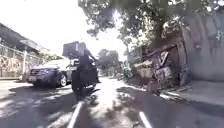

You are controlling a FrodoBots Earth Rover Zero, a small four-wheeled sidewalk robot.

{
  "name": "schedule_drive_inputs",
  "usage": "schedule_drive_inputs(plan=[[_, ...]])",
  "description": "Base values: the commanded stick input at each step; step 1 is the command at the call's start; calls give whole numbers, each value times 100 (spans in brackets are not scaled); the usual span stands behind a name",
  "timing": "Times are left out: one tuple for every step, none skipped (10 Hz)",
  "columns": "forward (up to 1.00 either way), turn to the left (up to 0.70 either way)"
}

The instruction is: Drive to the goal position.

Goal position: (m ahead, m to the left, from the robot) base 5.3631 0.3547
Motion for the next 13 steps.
schedule_drive_inputs(plan=[[85,0],[85,0],[85,0],[85,0],[85,0],[85,0],[85,0],[85,0],[85,0],[85,0],[85,-22],[85,-34],[85,-34]])
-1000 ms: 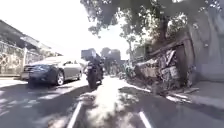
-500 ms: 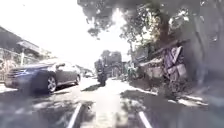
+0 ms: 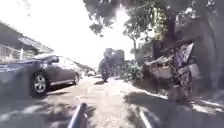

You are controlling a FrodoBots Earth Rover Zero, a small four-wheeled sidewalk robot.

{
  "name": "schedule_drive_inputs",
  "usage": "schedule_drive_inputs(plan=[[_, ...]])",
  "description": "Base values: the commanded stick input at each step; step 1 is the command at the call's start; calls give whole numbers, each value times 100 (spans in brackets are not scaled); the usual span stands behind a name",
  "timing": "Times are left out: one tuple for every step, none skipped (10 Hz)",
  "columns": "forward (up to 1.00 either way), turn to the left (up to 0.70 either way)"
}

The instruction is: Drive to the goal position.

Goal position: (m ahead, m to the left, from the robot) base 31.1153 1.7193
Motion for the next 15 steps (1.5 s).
schedule_drive_inputs(plan=[[85,-22],[85,0],[85,0],[85,0],[85,0],[85,0],[85,0],[85,0],[85,0],[85,0],[85,0],[85,0],[85,0],[85,0],[85,0]])
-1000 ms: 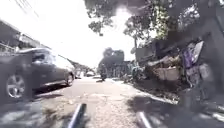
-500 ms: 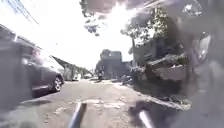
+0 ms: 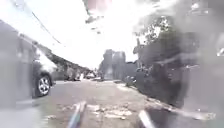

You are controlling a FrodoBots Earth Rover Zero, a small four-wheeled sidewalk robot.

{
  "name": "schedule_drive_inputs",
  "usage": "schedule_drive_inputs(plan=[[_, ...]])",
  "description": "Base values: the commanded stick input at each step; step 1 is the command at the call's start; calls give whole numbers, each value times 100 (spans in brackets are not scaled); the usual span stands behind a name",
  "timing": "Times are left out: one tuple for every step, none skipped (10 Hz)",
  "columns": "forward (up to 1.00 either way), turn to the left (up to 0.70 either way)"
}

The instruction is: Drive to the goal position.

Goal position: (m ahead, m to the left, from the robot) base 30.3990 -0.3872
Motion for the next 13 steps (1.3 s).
schedule_drive_inputs(plan=[[85,0],[85,0],[85,0],[85,0],[85,0],[85,0],[85,0],[85,0],[85,0],[85,0],[85,0],[85,0],[85,0]])
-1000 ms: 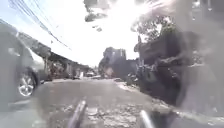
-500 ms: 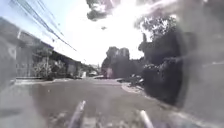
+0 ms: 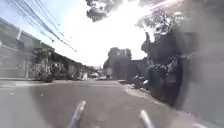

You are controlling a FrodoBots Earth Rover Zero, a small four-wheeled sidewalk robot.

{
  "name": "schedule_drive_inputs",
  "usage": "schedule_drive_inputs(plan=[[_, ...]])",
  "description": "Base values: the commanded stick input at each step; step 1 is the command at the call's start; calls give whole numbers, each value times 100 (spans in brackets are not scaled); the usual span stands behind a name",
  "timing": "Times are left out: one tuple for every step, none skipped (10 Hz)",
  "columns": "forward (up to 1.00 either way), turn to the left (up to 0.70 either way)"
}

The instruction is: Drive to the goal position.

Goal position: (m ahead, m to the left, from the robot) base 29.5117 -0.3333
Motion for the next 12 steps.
schedule_drive_inputs(plan=[[85,0],[85,0],[85,0],[85,0],[85,0],[85,0],[85,0],[85,0],[85,0],[85,0],[85,0],[85,0]])
